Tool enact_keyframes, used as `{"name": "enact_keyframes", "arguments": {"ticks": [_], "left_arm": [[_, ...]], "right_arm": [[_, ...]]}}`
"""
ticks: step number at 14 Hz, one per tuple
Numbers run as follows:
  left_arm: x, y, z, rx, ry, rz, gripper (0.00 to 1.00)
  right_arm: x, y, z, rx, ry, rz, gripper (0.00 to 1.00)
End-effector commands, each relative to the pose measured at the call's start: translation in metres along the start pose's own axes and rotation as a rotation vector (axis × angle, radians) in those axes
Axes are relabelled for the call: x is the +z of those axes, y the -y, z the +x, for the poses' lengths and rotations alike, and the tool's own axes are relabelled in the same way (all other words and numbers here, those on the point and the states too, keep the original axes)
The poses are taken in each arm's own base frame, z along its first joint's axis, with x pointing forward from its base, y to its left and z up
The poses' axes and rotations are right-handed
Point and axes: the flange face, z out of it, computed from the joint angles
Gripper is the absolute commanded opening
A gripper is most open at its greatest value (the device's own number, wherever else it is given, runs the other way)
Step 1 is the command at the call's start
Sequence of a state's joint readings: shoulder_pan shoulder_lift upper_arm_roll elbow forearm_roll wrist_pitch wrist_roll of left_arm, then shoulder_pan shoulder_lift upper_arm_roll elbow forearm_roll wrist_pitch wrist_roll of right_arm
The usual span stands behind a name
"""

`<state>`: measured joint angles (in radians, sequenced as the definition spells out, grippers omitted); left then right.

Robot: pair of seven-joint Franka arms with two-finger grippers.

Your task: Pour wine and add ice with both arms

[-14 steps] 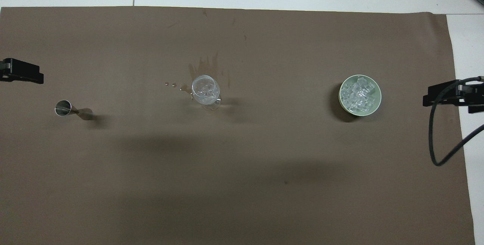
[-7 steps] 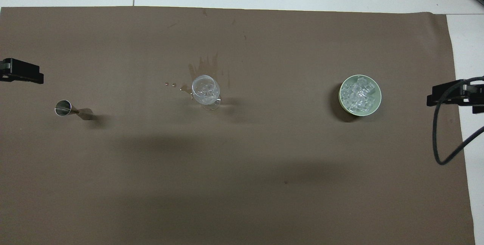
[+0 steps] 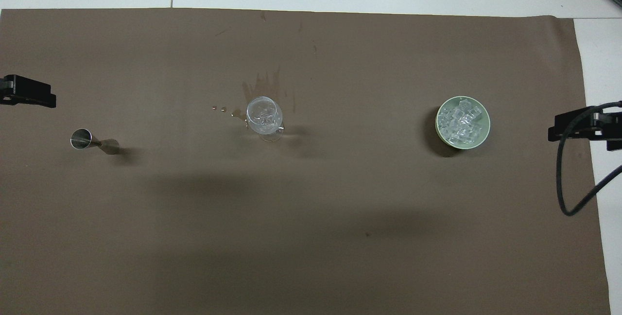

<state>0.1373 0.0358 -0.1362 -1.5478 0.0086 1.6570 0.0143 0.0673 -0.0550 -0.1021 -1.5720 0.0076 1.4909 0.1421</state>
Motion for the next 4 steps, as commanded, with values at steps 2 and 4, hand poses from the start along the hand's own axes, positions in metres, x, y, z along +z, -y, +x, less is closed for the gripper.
{"name": "enact_keyframes", "arguments": {"ticks": [2,4], "left_arm": [[0.0014,-0.0023,0.0003,0.002,-0.002,0.002,1.00],[0.0015,-0.0024,0.0001,0.002,0.000,0.002,1.00]], "right_arm": [[-0.0034,-0.0056,-0.0040,-0.023,-0.005,-0.007,1.00],[-0.0036,-0.0063,-0.0037,-0.025,-0.007,-0.006,1.00]]}}
